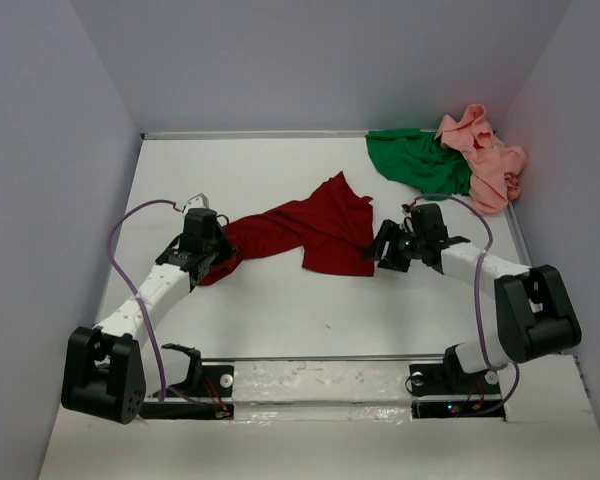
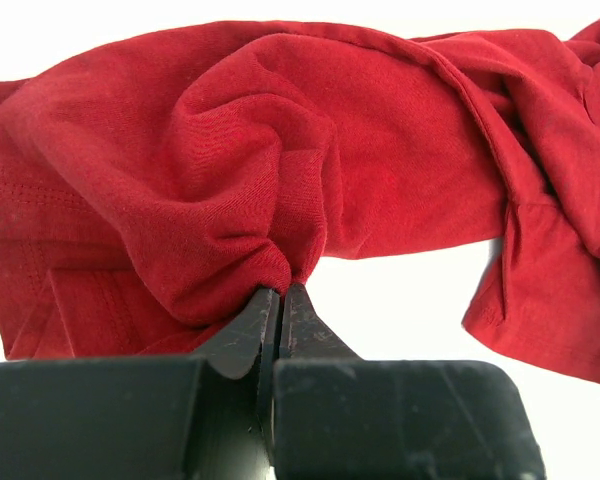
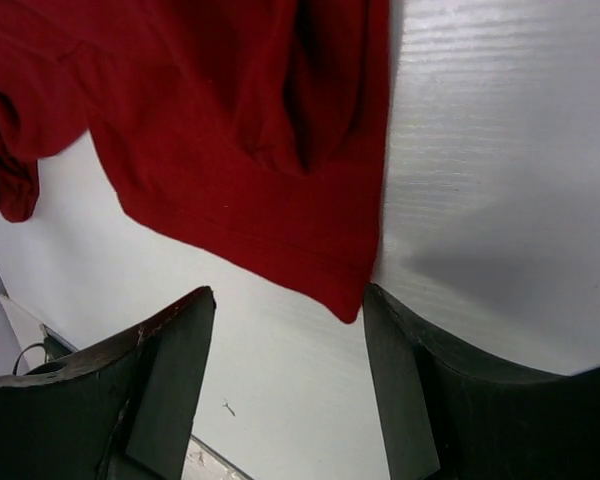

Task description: Fold and stack the t-shirts

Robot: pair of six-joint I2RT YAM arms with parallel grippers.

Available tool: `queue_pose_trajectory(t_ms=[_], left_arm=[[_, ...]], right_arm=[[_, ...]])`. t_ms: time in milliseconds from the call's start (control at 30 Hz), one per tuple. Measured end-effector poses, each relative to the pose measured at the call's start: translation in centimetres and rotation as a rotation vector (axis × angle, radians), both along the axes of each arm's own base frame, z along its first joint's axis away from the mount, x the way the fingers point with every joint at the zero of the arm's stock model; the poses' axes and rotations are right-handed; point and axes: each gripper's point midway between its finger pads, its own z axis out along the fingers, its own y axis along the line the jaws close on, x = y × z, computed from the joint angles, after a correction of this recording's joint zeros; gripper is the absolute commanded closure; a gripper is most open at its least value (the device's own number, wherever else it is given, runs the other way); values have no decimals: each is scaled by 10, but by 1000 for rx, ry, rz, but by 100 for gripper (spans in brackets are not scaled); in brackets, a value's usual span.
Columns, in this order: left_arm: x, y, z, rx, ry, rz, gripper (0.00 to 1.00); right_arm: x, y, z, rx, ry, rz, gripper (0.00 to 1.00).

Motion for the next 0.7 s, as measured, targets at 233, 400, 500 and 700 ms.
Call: queue_pose_trajectory(t_ms=[233, 400, 500, 700], left_arm=[[0, 0, 0, 0, -1, 1, 95], [0, 1, 0, 2, -1, 2, 95], [-1, 1, 0, 3, 2, 2, 95], [-1, 1, 0, 4, 2, 3, 95]], right_arm=[[-4, 11, -31, 87, 84, 7, 35], [-3, 13, -32, 111, 57, 1, 40], [-4, 12, -34, 114, 44, -3, 83], [-10, 13, -51, 138, 90, -10, 100]])
